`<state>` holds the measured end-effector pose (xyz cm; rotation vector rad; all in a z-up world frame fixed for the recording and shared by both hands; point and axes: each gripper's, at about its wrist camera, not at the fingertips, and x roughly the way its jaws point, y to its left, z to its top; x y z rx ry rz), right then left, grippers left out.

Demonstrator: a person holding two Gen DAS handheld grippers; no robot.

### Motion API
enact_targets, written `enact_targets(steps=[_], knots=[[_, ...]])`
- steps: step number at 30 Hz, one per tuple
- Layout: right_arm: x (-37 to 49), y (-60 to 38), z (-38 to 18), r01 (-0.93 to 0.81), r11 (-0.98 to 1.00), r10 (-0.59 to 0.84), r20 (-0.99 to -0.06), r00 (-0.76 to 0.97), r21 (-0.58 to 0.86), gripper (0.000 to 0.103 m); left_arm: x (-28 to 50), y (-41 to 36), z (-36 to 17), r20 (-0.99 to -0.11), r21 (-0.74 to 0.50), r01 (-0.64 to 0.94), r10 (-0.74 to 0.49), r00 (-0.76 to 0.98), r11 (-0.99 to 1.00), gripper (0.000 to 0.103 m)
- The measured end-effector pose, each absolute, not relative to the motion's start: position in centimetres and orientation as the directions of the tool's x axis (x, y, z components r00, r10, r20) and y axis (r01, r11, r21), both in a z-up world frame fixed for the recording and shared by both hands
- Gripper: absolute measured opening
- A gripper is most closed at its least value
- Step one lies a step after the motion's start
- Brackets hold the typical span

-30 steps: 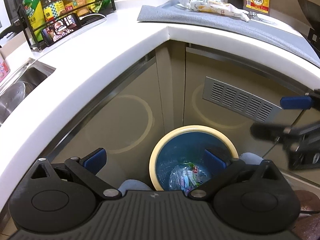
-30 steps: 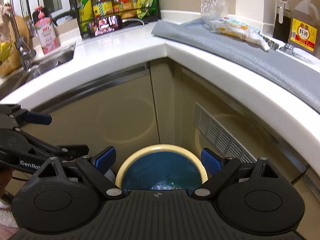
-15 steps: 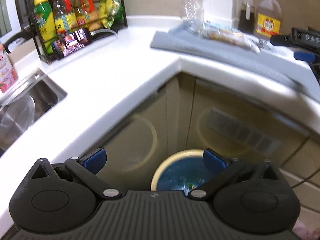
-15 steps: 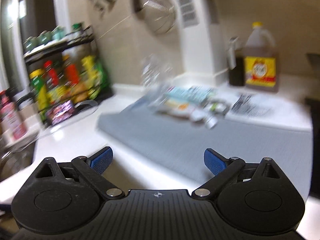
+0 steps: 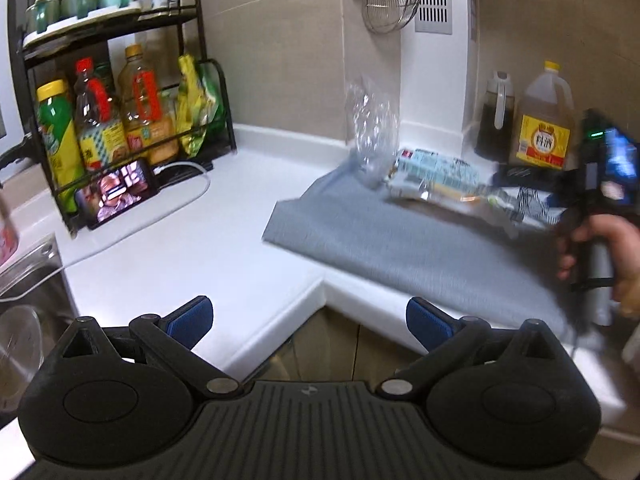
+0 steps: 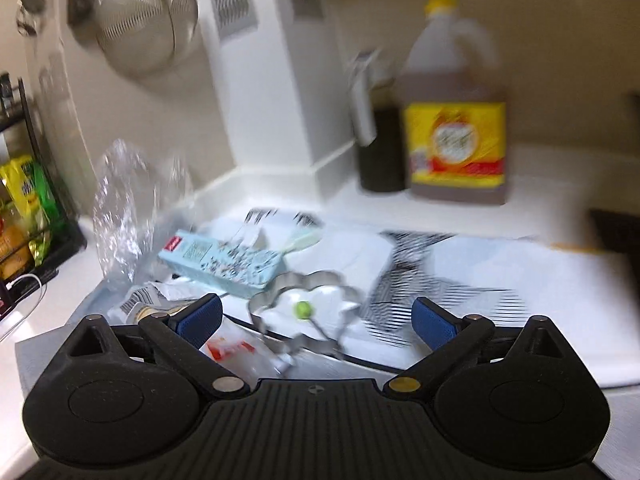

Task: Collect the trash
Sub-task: 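Move both tools back up to the trash on the counter, then grasp the wrapped snack bag with the left gripper while the right grasps the metal egg ring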

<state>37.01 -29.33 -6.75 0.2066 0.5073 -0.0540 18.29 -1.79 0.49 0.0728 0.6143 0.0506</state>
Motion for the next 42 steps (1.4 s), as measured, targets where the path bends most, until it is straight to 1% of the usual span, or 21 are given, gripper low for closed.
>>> enact_targets(steps=[4, 6, 7, 8, 11, 13, 17, 20, 23, 27, 32, 35, 39, 42], knots=[[41.6, -28.2, -8.6, 0.15, 0.976, -0.027, -0.591, 0.807, 0.16, 0.103, 20.2, -2.4, 0.8, -0.591, 0.066, -0.016, 0.052, 0.805, 0.998, 0.103], [42.4, -28.2, -9.1, 0.16, 0.98, -0.061, -0.58, 0.812, 0.121, 0.102, 21.3, -2.8, 0.9, -0.593, 0.041, -0.004, 0.027, 0.805, 0.999, 0.103], [42.6, -28.4, -9.2, 0.152, 0.984, -0.07, -0.576, 0.814, 0.096, 0.1, 21.9, -2.9, 1.0, -0.59, 0.024, 0.003, 0.012, 0.807, 1.0, 0.103], [42.3, -28.6, -9.2, 0.145, 0.986, -0.074, -0.573, 0.816, 0.08, 0.087, 22.5, -3.2, 1.1, -0.585, 0.009, 0.007, 0.0, 0.811, 1.0, 0.103], [40.5, -29.6, -9.0, 0.189, 0.982, -0.155, -0.567, 0.809, 0.001, 0.088, 24.7, -4.5, 1.6, -0.552, -0.034, 0.007, -0.024, 0.833, 0.999, 0.103], [38.8, -31.0, -9.0, 0.237, 0.971, -0.2, -0.552, 0.81, -0.005, 0.088, 26.5, -5.7, 1.6, -0.547, -0.066, 0.029, -0.06, 0.835, 0.997, 0.103], [36.3, -33.9, -9.3, 0.325, 0.944, -0.245, -0.53, 0.812, 0.062, 0.09, 31.3, -8.7, 0.9, -0.604, -0.141, 0.078, -0.148, 0.783, 0.987, 0.103], [36.0, -35.3, -9.5, 0.333, 0.933, -0.214, -0.533, 0.819, 0.136, 0.091, 35.0, -10.9, 0.6, -0.645, -0.171, 0.078, -0.171, 0.745, 0.982, 0.103], [36.6, -34.6, -9.6, 0.33, 0.94, -0.233, -0.548, 0.804, 0.084, 0.095, 38.5, -12.9, 0.1, -0.671, -0.195, 0.054, -0.174, 0.721, 0.979, 0.103], [37.1, -34.4, -9.8, 0.311, 0.948, -0.22, -0.57, 0.792, 0.067, 0.101, 42.7, -15.3, -1.9, -0.735, -0.183, 0.016, -0.148, 0.662, 0.983, 0.103], [37.4, -34.1, -9.8, 0.307, 0.951, -0.222, -0.585, 0.78, 0.048, 0.103, 44.9, -16.2, -5.3, -0.798, -0.144, -0.017, -0.106, 0.594, 0.989, 0.103], [37.8, -33.6, -9.9, 0.307, 0.952, -0.243, -0.598, 0.764, 0.005, 0.103, 45.2, -15.9, -6.4, -0.785, -0.151, -0.001, -0.12, 0.608, 0.989, 0.103], [37.9, -33.4, -10.0, 0.307, 0.952, -0.252, -0.601, 0.758, -0.013, 0.103, 45.8, -16.0, -6.8, -0.762, -0.118, 0.008, -0.096, 0.64, 0.993, 0.103], [37.9, -33.3, -10.0, 0.306, 0.952, -0.258, -0.603, 0.754, -0.025, 0.103, 46.4, -17.0, -7.6, -0.729, -0.025, 0.012, -0.026, 0.684, 1.0, 0.103]])
